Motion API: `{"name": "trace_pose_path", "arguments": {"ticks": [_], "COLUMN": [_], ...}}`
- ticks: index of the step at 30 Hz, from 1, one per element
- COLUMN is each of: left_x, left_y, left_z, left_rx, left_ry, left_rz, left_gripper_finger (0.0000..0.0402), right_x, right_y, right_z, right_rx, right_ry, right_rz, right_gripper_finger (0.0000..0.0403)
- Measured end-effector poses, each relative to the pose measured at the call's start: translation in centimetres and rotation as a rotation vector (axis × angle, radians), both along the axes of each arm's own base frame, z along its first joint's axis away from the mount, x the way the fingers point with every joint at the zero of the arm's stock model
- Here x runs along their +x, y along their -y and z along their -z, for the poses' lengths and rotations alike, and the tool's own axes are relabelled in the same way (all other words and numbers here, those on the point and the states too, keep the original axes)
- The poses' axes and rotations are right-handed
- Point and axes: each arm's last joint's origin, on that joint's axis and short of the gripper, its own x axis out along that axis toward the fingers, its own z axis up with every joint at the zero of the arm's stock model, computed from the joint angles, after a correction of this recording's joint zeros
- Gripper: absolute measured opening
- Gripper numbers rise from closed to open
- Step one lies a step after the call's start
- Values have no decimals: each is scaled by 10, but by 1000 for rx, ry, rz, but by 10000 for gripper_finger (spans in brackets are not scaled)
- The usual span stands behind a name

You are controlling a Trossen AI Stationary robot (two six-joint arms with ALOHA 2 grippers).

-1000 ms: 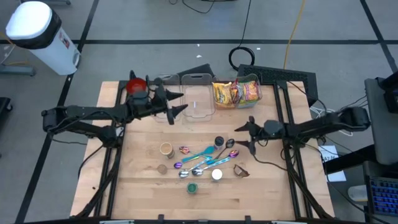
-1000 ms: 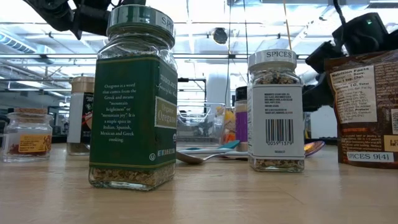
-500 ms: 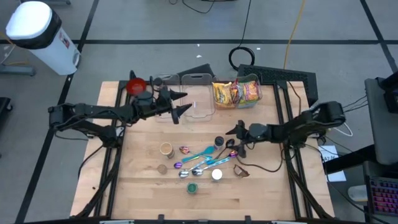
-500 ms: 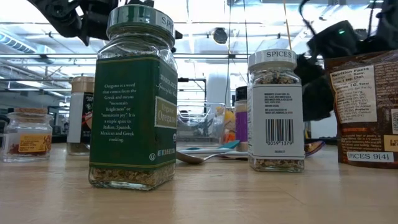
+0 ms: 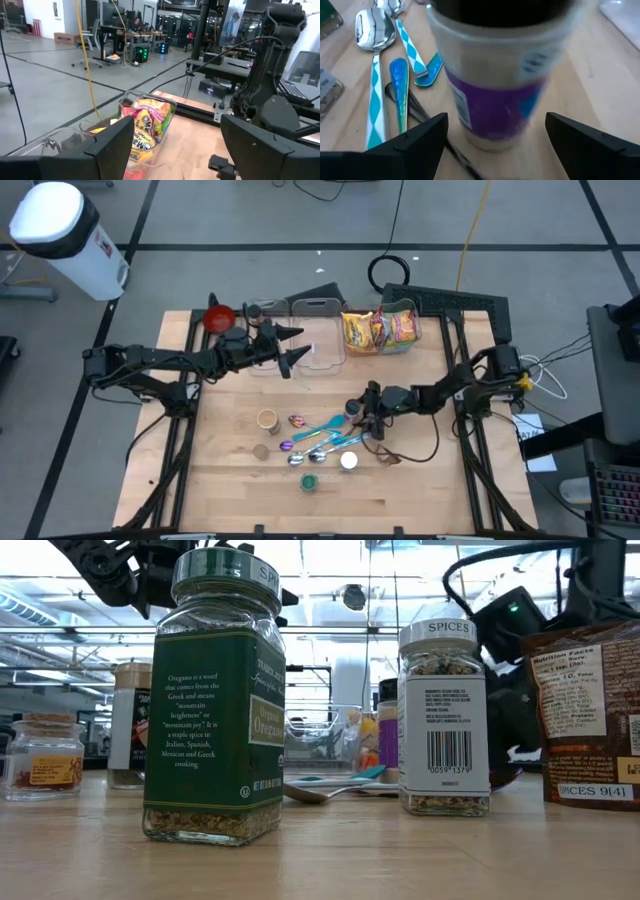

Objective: Pick & Place Food Item
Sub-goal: Put the violet seasoning bottle into the left transparent bin

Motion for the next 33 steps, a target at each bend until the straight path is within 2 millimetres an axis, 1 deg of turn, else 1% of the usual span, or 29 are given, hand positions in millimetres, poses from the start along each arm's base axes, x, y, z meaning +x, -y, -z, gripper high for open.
{"name": "trace_pose_path", "arguments": {"ticks": [5,8,11,17,19,21,25,30,33], "left_x": [0,0,0,0,0,0,0,1,3], "left_y": [0,0,0,0,0,0,0,2,5], "left_z": [0,0,0,1,0,1,1,1,-3], "left_rx": [-1,-4,-5,-5,-7,-30,-95,-177,-238], "left_ry": [-1,-1,-3,-4,-3,4,25,49,76], "left_rz": [0,0,0,0,-1,0,3,14,42], "left_gripper_finger": [299,299,299,299,299,299,299,299,299], "right_x": [9,9,6,4,3,3,-2,-10,-14], "right_y": [-2,-2,-2,-2,-1,-1,4,16,22], "right_z": [2,2,-1,-9,-15,-21,-38,-63,-72], "right_rx": [-33,-35,-38,-44,-54,-60,-60,-32,7], "right_ry": [1,2,9,40,58,75,95,148,161], "right_rz": [-24,-24,-25,-27,-32,-33,-15,51,95], "right_gripper_finger": [320,301,270,191,168,152,149,159,152]}}
